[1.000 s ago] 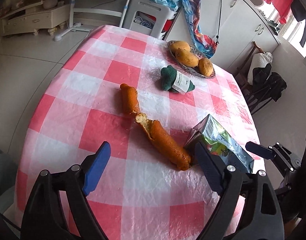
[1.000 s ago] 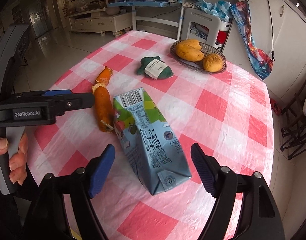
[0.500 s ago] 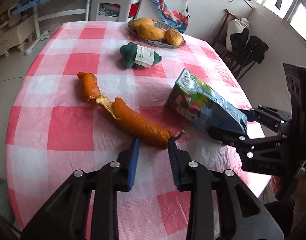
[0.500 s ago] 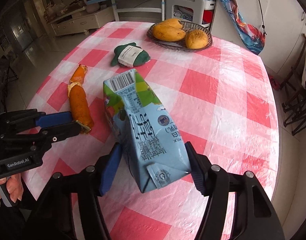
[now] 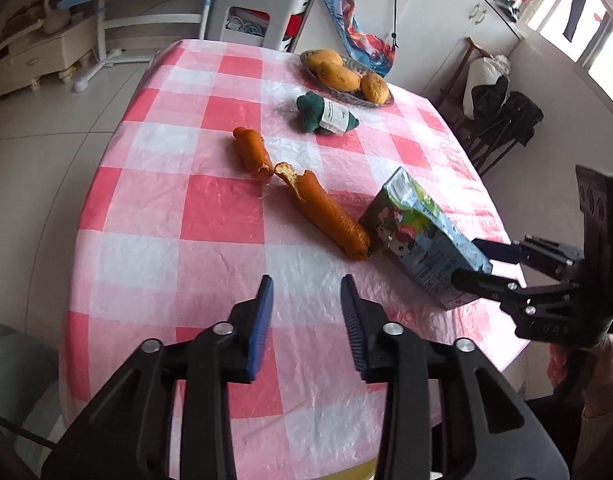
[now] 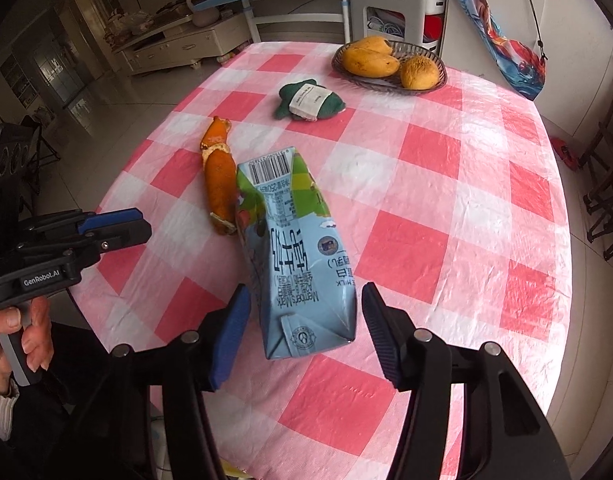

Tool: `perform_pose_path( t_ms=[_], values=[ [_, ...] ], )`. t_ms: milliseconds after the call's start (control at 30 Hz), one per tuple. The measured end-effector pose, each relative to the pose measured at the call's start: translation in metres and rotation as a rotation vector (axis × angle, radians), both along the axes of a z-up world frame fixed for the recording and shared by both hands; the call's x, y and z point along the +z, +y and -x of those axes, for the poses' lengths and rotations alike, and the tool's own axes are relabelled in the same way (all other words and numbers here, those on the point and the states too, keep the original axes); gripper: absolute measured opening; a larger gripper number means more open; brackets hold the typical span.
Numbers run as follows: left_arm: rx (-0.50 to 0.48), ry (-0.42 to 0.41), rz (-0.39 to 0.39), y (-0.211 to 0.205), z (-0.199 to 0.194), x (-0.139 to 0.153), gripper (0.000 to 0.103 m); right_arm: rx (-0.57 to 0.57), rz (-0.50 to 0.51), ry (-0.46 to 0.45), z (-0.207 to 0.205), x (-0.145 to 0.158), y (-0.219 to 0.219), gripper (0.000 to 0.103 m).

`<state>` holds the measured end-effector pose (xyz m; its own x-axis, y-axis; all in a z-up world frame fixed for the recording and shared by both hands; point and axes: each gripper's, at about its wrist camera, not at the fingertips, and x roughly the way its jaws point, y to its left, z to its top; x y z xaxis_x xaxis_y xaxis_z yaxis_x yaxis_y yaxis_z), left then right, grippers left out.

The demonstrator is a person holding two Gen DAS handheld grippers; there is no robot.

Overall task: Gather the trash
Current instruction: 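Grasp the broken orange sweet potato with the left gripper while the right holds the carton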

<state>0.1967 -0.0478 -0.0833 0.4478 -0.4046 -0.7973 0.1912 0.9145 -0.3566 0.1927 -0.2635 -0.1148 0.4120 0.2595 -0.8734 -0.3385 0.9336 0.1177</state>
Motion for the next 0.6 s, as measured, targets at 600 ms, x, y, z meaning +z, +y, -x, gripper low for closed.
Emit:
perform_pose_path(
  t_ms=[600],
  values=[
    [0.008,-0.011,-0.03,-0.064,-0.043,-0.022,0.029,-0.127,-0.013,-0.033,-0.023,-0.006,-0.036,0.054]
  ],
)
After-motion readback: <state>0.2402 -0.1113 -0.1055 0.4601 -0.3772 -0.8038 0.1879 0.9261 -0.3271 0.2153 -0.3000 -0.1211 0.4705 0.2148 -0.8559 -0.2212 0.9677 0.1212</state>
